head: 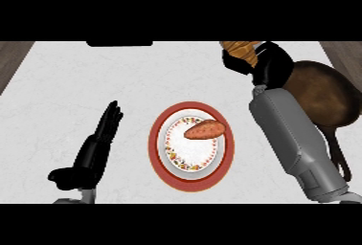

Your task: Pick the croissant from the plate and place it in the pan

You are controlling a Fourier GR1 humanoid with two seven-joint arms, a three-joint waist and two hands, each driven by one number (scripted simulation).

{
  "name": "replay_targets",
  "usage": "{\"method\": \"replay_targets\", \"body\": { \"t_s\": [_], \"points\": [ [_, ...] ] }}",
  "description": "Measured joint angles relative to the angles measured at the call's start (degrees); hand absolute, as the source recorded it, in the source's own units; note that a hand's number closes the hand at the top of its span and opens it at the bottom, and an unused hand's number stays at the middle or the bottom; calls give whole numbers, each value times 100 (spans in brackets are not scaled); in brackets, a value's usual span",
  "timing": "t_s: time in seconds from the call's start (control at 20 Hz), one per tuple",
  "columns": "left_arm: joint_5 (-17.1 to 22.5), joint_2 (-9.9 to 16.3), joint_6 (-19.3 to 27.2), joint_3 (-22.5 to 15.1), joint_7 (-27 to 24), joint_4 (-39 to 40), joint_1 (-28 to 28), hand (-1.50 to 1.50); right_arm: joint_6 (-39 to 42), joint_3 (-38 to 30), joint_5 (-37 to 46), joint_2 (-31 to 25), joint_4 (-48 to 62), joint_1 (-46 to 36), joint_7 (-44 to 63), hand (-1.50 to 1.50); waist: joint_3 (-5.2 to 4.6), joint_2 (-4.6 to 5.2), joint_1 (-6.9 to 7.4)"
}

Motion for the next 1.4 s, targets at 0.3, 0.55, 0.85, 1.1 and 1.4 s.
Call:
{"method": "replay_targets", "body": {
  "t_s": [0.3, 0.55, 0.85, 1.1, 1.4],
  "points": [
    [4, -30, -72, 97, 5, 108, -188, 0, -441, -418, -19, -470, -243, 603, -281, 150, 4, 36, 51],
    [10, -52, -139, 117, 74, 132, -281, 0, -879, -733, 201, -1014, 214, 811, -642, 150, 7, 62, 106],
    [-61, -115, -130, 66, 106, 76, -297, 0, -1697, -1336, -113, -1542, 806, 890, -1469, 150, 16, 95, 190],
    [-101, -141, -166, -11, 195, -56, -273, 0, -2066, -1873, -819, -1947, 1347, 819, -2494, 150, 26, 121, 264],
    [-120, -220, -163, 11, 176, 89, -440, 0, -1382, -2369, -1607, -2248, 2019, 729, -3153, -150, 32, 167, 327]
  ]
}}
